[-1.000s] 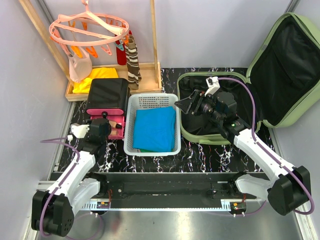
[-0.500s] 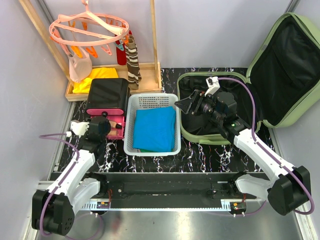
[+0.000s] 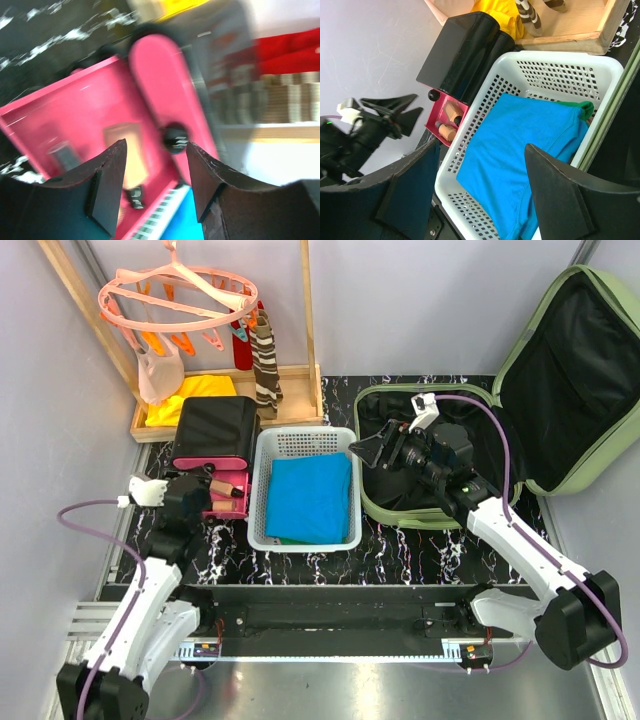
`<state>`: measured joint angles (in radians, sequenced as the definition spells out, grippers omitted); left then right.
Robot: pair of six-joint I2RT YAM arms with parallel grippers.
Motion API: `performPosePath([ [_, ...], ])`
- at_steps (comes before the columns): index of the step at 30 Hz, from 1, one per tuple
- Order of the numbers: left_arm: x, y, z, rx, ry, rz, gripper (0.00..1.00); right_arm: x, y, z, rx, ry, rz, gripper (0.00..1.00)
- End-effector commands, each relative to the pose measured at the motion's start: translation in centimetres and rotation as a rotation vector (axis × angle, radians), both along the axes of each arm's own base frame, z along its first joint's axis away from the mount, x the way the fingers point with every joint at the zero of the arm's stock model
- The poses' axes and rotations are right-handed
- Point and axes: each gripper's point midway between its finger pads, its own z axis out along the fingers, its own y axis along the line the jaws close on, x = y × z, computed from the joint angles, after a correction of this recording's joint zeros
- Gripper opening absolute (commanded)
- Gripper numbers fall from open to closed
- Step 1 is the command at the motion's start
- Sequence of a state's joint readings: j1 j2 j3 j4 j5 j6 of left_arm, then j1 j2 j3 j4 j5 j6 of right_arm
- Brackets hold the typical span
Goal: Open, take out, and arrange the luggage
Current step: Place the object in the container, then close the drawer
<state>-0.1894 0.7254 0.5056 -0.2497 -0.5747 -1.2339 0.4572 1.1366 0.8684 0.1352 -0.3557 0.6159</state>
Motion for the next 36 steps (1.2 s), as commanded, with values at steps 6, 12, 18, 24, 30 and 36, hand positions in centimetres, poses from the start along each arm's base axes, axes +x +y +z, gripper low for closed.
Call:
performPosePath([
  [6, -1.8, -0.8, 3.6, 0.028, -0.084, -0.102, 0.55, 0.1, 0.4, 0.7, 0.032, -0.029, 0.02, 0.78],
  [12, -3.0, -3.1, 1.5, 0.004, 0.003, -0.241, 0.59, -0.2, 0.2, 0.6, 0.031, -0.028, 0.018, 0.78],
  [18, -4.1, -3.5, -1.0, 0.03, 0.087, -0.299, 0.64, -0.4, 0.1, 0.5, 0.033, -0.028, 0.014, 0.78],
  [24, -4.7, -4.1, -2.0, 0.008, 0.112, -0.327, 0.75, -0.5, -0.1, 0.5, 0.029, -0.029, 0.008, 0.79],
  [30, -4.5, -4.4, -3.0, 0.003, 0.129, -0.343, 0.76, -0.5, -0.1, 0.3, 0.028, -0.027, 0.009, 0.79],
  [36, -4.1, -4.7, -3.5, -0.004, 0.139, -0.355, 0.76, -0.5, -0.1, 0.3, 0.028, -0.027, 0.008, 0.79],
])
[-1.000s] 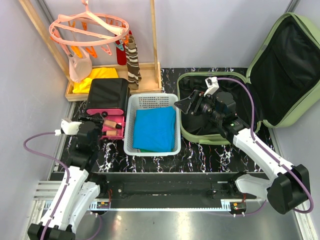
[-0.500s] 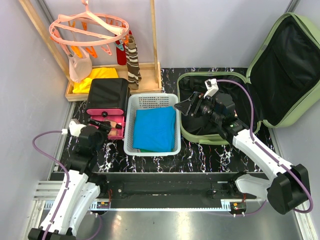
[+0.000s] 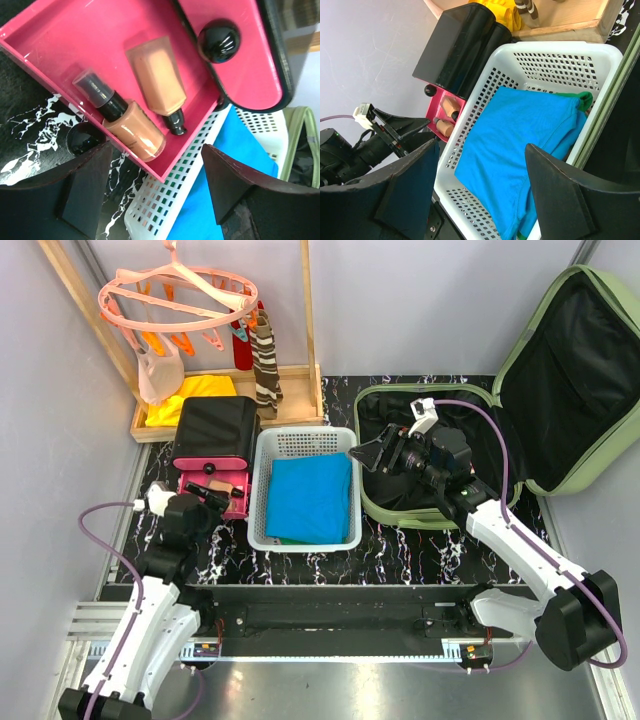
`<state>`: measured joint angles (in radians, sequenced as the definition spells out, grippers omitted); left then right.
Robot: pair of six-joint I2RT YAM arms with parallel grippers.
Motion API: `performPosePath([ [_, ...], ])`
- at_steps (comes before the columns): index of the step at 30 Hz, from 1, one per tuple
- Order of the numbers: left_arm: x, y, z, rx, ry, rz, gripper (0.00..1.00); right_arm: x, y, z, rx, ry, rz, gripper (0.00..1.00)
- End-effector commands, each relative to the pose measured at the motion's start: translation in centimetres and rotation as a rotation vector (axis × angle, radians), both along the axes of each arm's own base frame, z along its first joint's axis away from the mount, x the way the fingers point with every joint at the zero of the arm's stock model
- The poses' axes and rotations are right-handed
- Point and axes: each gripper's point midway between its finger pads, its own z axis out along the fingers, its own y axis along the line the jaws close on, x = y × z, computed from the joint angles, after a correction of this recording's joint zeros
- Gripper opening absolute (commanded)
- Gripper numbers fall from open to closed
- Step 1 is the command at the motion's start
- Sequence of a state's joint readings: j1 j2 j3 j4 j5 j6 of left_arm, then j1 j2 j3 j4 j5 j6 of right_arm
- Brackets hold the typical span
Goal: Open, take out, and arrange the luggage
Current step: Close the drawer
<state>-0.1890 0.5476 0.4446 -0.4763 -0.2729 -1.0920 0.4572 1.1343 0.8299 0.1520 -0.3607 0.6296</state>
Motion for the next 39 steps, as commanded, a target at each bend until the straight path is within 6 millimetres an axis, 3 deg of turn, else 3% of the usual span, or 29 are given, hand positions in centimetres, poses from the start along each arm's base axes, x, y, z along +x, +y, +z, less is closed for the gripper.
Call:
performPosePath([
  [1, 0.8, -0.4, 0.7, -0.001, -0.04, -0.026, 0.76, -0.2, -0.1, 1.5, 0.026, -0.053, 0.004, 0.79],
  [10, 2.0, 0.3, -0.3, 0.078, -0.044, -0.024, 0.77, -0.2, -0.2, 1.3, 0.025, -0.049, -0.002, 0.79],
  [39, 7.6, 0.6, 4.0, 0.203, -0.285, -0.051, 0.74, -0.1, 0.1, 1.0, 0.017, -0.037, 0.015, 0.79],
])
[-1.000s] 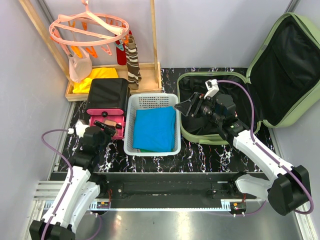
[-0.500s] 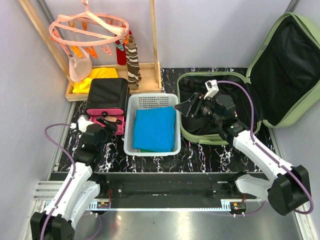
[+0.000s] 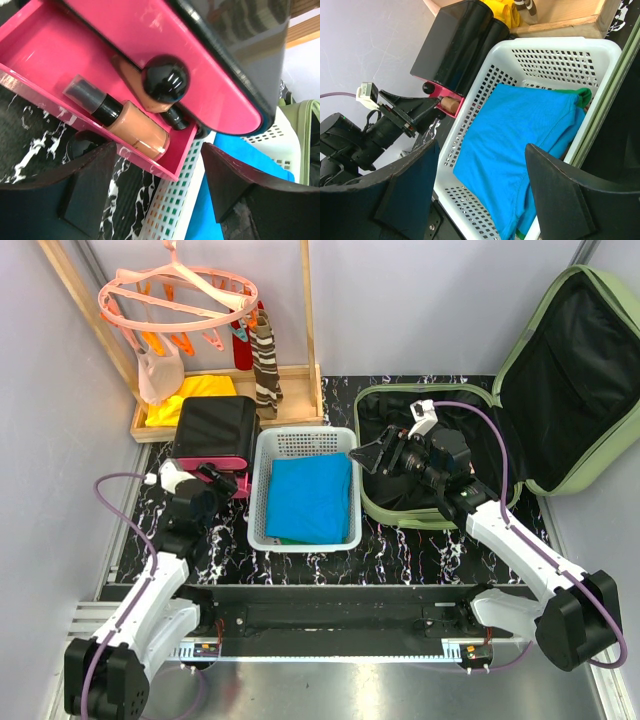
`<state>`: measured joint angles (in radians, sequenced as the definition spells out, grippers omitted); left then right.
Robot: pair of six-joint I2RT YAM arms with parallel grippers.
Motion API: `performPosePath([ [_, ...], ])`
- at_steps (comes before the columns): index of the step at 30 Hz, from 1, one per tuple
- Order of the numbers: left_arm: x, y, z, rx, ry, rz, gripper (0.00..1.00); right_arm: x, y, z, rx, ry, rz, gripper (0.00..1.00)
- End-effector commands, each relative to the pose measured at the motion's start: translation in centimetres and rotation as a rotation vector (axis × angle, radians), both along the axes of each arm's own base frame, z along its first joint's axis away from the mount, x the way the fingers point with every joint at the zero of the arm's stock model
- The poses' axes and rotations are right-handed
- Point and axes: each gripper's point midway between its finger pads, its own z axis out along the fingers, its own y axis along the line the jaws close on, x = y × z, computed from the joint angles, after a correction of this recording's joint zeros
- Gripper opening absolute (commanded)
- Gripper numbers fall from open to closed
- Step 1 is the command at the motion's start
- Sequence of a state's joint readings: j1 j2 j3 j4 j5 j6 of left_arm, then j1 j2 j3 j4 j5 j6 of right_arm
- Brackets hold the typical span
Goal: Open, take out, and arrange the luggage
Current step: Close the drawer
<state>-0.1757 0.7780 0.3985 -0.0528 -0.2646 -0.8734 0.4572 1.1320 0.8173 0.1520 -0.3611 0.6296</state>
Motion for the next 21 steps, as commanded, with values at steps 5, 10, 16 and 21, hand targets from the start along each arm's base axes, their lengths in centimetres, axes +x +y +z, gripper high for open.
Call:
performPosePath([
  [5, 3.1, 0.9, 4.5, 0.035, -0.242, 0.033, 0.73, 0.1, 0.3, 1.1, 0.017, -0.04, 0.018, 0.79],
  [10, 3.7, 0.9, 5.1, 0.044, -0.299, 0.03, 0.73, 0.2, 0.4, 0.8, 0.015, -0.03, 0.023, 0.79],
  [16, 4.3, 0.5, 5.4, 0.039, -0.345, 0.014, 0.73, 0.3, 0.5, 0.3, 0.013, -0.018, 0.024, 0.79],
  [21, 5.2, -0.1, 5.3, 0.039, -0.349, -0.016, 0.73, 0.5, 0.7, 0.0, 0.012, -0.009, 0.033, 0.79],
])
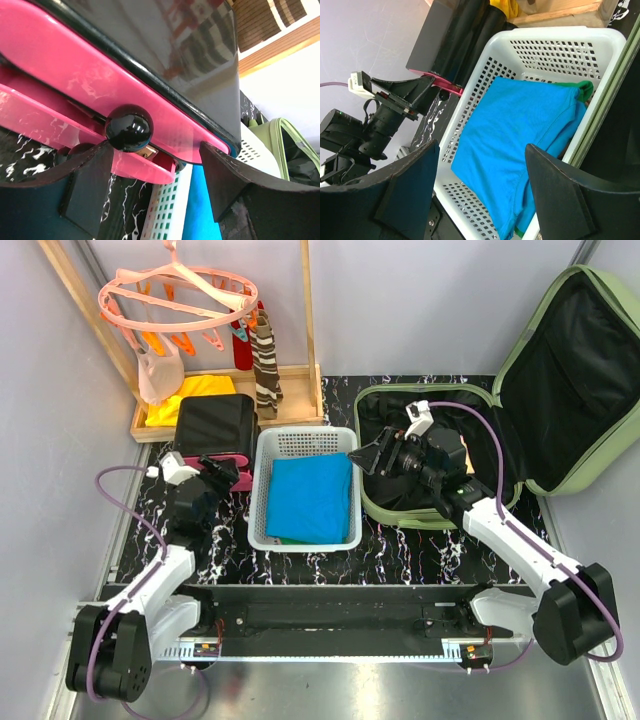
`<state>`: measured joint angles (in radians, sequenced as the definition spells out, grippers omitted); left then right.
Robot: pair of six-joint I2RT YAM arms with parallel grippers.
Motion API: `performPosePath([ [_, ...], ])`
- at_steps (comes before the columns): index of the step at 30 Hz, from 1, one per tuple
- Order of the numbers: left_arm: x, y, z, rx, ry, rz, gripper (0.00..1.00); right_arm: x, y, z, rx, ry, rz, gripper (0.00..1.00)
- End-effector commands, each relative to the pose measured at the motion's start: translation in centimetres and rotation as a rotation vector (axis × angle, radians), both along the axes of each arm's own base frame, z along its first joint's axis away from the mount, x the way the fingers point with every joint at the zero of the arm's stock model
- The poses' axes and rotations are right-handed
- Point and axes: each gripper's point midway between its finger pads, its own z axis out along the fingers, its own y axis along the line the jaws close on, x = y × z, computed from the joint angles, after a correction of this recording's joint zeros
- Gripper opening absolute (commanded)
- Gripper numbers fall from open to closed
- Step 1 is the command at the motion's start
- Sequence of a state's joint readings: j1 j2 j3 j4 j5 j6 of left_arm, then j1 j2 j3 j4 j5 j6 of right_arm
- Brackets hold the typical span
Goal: Open, take out, and arrange the luggage
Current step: Close the drawer
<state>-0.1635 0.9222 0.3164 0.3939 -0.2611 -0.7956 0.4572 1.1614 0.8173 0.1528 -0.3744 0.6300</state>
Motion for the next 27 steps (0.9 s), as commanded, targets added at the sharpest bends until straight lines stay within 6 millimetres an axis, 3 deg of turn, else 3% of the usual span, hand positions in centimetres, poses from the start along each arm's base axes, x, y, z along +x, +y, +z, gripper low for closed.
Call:
performPosePath([
  [1, 1.7, -0.1, 3.4, 0.009, -0.135, -0.005, 0.73, 0.3, 0.4, 1.0, 0.022, -0.036, 0.019, 0.79],
  [8, 2.4, -0.2, 2.9, 0.019, -0.14, -0.01, 0.74, 0.5, 0.3, 1.0, 0.019, -0.038, 0.012, 0.79],
  [14, 2.0, 0.0, 3.3, 0.067, -0.175, -0.014, 0.81, 0.6, 0.3, 0.7, 0.011, -0.037, 0.006, 0.79],
  [18, 1.3, -0.5, 4.1, 0.102, -0.194, -0.058, 0.92, 0.7, 0.3, 0.5, 0.01, -0.034, 0.009, 0.79],
  [20, 0.9, -0.5, 3.3, 0.116, -0.156, -0.067, 0.99, 0.6, 0.4, 0.7, 0.012, -0.038, 0.013, 0.79],
  [27, -2.1, -0.2, 1.9, 0.151, -0.121, -0.093, 0.99, 0.4, 0.2, 0.9, 0.013, -0.05, 0.009, 0.79],
])
